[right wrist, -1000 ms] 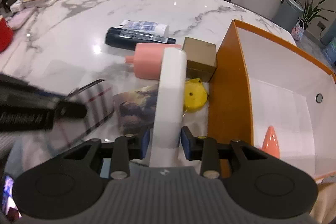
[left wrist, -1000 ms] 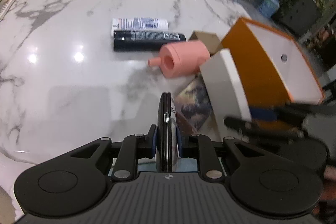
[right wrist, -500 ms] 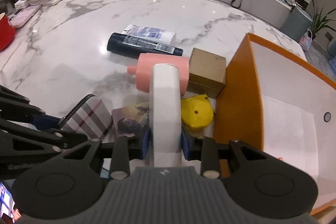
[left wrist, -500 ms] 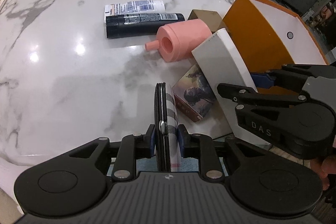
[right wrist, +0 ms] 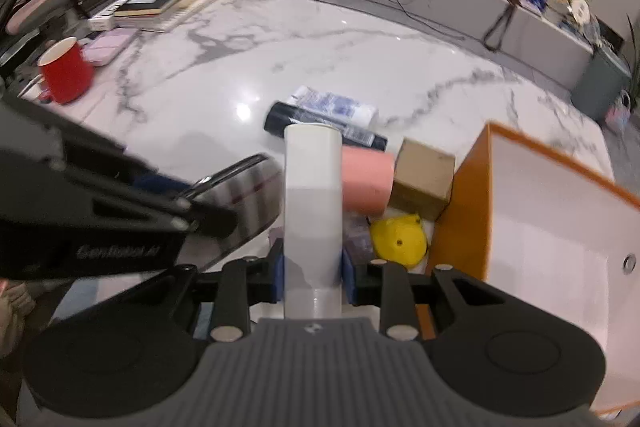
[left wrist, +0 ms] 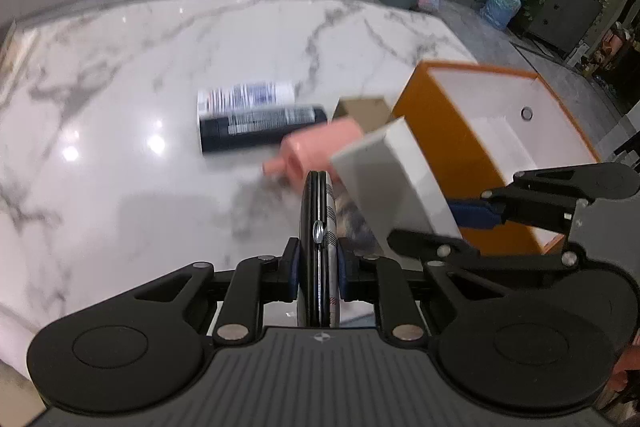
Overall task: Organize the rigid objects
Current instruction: 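Lift the white tube with the right tool while the left tool holds the plaid case, then lower the white tube into the orange box with the right tool while the left carries the case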
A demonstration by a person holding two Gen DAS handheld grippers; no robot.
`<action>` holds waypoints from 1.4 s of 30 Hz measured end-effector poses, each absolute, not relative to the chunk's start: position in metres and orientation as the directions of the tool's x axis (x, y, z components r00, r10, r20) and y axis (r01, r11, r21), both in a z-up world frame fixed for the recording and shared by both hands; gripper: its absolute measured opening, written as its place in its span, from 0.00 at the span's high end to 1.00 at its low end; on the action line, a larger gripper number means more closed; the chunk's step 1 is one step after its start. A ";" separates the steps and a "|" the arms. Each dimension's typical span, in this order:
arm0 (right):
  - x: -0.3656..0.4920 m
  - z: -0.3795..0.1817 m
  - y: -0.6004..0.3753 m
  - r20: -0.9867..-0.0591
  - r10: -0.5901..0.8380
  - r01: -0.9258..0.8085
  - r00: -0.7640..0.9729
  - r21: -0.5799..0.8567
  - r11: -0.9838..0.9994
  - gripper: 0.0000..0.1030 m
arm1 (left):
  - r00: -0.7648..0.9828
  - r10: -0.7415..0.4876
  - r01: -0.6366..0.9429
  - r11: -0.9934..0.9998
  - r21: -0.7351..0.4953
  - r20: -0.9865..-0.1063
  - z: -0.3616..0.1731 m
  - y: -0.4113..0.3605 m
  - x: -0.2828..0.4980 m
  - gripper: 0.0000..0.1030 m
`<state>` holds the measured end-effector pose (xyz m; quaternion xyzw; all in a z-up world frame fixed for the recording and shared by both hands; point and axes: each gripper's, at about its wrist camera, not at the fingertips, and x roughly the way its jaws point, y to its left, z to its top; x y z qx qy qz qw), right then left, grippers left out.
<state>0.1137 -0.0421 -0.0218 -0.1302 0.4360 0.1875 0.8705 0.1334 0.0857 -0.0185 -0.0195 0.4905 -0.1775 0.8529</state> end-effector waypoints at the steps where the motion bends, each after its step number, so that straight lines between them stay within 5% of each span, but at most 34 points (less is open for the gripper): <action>1: 0.113 -0.016 -0.042 -0.805 0.218 -0.454 0.552 -0.071 0.888 0.74 | 0.466 -0.323 0.285 0.936 -0.206 -0.824 -0.012 0.084 0.134 0.81; 12: 0.107 0.067 -0.078 -0.753 0.224 -0.577 0.619 -0.242 0.780 0.74 | 0.522 -0.371 0.361 0.912 -0.195 -0.769 0.055 0.048 0.133 0.81; 22: 0.121 0.088 -0.139 -0.741 0.162 -0.647 0.652 -0.433 0.627 0.74 | 0.490 -0.416 0.434 0.879 -0.199 -0.766 0.068 -0.011 0.162 0.81; 42: 0.172 -0.060 -0.194 -0.795 0.093 -0.797 0.600 -0.582 0.162 0.73 | 0.421 -0.411 0.522 0.839 -0.154 -0.809 0.024 -0.085 0.223 0.81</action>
